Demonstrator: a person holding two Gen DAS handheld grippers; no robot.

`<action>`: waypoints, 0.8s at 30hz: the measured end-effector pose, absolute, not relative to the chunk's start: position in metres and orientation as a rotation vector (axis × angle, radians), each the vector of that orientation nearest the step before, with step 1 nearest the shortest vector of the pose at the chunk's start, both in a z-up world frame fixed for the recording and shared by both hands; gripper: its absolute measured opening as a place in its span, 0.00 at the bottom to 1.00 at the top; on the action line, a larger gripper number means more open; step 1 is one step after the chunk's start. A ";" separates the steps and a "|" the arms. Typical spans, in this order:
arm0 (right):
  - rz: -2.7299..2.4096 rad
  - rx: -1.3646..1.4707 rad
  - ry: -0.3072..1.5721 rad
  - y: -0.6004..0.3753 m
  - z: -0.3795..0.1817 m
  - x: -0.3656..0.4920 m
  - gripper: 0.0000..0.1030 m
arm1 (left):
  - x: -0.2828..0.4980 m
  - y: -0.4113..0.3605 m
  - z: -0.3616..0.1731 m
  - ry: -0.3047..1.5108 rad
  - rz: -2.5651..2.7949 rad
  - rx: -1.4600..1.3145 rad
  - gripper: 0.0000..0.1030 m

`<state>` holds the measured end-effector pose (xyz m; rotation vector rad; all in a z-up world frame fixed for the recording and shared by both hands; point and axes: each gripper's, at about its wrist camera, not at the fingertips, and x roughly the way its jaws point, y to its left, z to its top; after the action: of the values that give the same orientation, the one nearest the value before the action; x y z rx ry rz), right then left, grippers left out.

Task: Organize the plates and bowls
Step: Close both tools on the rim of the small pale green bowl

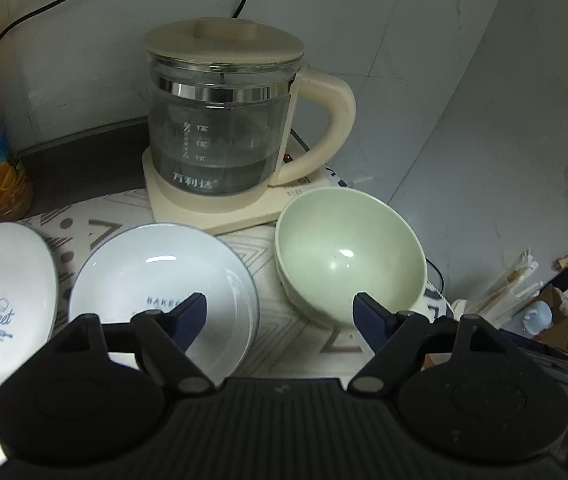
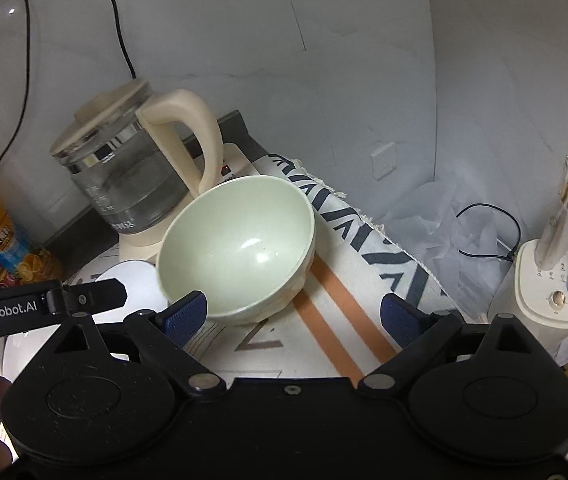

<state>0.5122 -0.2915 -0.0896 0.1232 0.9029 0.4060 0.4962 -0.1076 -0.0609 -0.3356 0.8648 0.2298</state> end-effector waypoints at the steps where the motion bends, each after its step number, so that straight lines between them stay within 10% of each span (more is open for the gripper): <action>1: 0.409 0.120 0.912 -0.289 -0.093 0.517 0.91 | 0.500 -0.107 -0.063 0.865 0.234 -0.341 0.76; 9: 0.408 0.148 0.977 -0.279 -0.116 0.540 0.85 | 0.530 -0.109 -0.079 0.886 0.258 -0.362 0.76; 18: 0.454 0.187 1.042 -0.268 -0.134 0.553 0.44 | 0.547 -0.111 -0.096 0.943 0.259 -0.398 0.73; 24: 0.468 0.192 1.042 -0.266 -0.129 0.550 0.28 | 0.549 -0.109 -0.104 0.974 0.212 -0.463 0.39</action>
<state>0.5501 -0.2659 -0.1285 0.1918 1.0418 0.4682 0.5487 -0.1089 -0.1043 -0.4629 0.9738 0.2123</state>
